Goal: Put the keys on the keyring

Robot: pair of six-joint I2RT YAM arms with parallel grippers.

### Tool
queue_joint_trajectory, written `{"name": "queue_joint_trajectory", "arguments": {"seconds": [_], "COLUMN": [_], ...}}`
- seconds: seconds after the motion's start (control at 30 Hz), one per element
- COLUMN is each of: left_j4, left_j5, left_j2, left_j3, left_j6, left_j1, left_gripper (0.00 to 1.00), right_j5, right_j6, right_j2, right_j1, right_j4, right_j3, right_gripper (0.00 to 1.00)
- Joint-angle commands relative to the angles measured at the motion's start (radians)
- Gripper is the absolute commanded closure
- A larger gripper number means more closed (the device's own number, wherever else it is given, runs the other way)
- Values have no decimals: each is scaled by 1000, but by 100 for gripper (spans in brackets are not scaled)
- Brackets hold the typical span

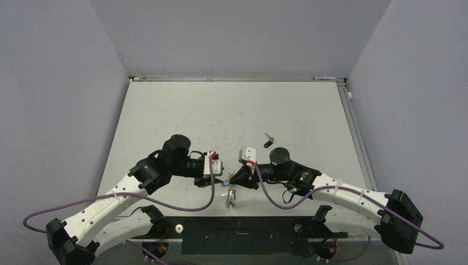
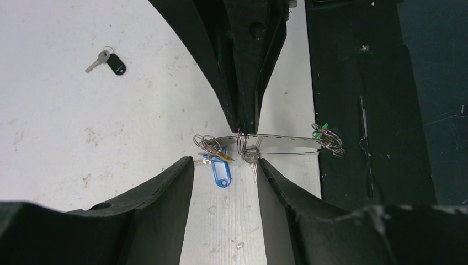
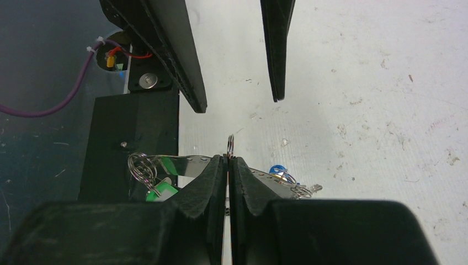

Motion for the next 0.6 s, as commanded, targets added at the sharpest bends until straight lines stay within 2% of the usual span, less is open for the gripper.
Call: {"name": "queue_joint_trajectory", "arguments": {"seconds": [0.0, 0.57], "left_j4": [-45, 6], "left_j5": [61, 74], "left_j2": [64, 145], "left_j3": [68, 75], "left_j6": [63, 33], "left_j1": [-8, -28], "left_gripper": [58, 70], "right_j5": [-26, -32], "right_j6": [-20, -26], "right_j2": [-19, 4], "right_j1": [8, 9], "right_j4": [58, 49], "right_j3": [52, 59], "right_gripper": [95, 95]}}
